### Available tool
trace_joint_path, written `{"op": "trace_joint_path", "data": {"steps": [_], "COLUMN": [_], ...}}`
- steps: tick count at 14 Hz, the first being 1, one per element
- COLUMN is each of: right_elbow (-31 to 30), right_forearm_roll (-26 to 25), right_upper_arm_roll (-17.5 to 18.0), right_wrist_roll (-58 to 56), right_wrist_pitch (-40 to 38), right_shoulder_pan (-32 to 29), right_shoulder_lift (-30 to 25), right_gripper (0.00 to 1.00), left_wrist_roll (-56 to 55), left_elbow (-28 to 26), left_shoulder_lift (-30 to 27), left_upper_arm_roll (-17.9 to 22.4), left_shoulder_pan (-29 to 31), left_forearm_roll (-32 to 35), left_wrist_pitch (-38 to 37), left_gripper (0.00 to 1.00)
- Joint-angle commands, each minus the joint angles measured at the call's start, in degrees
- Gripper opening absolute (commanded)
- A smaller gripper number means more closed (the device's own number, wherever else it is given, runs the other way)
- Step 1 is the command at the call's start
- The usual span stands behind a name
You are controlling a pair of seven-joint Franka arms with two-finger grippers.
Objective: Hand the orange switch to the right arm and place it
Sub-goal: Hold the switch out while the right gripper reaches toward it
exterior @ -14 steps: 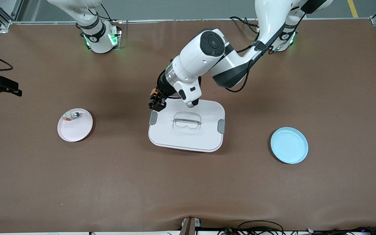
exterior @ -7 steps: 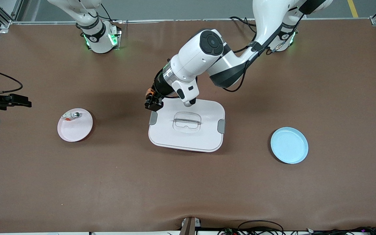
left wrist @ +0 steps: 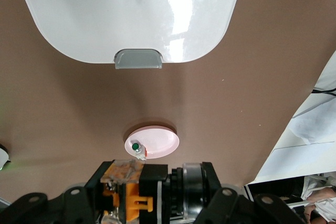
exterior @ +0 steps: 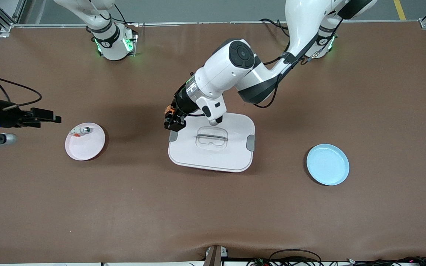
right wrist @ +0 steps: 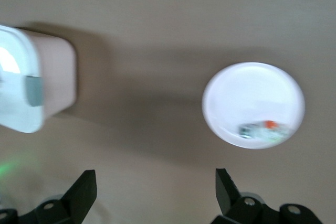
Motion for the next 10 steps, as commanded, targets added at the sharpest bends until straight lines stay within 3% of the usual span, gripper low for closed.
{"op": "trace_joint_path", "data": {"steps": [1, 6, 10], "right_elbow": [-6.9, -10.5, -16.8], "right_forearm_roll": [7.8, 22.2, 28.8], "right_upper_arm_roll": [0.3, 0.3, 0.4], "right_wrist_roll": [1.0, 1.6, 0.8], "right_wrist_pitch": [3.9, 5.5, 14.8], "right_shoulder_pan": [2.0, 5.0, 11.0], "right_shoulder_lift": [-5.2, -7.3, -10.0], "right_gripper": [1.00, 1.00, 1.00], "left_wrist_roll": [0.2, 0.0, -0.2], "left_elbow": [1.8, 1.8, 1.8], "left_shoulder_lift": [1.1, 1.8, 1.7], "left_upper_arm_roll": [0.1, 0.0, -0.1], "left_shoulder_pan": [-0.4, -0.4, -0.4], "left_forearm_roll": [-1.0, -1.1, -1.8], "left_wrist_pitch": [0.7, 0.6, 0.6], "left_gripper": [0.00, 0.00, 0.00]}}
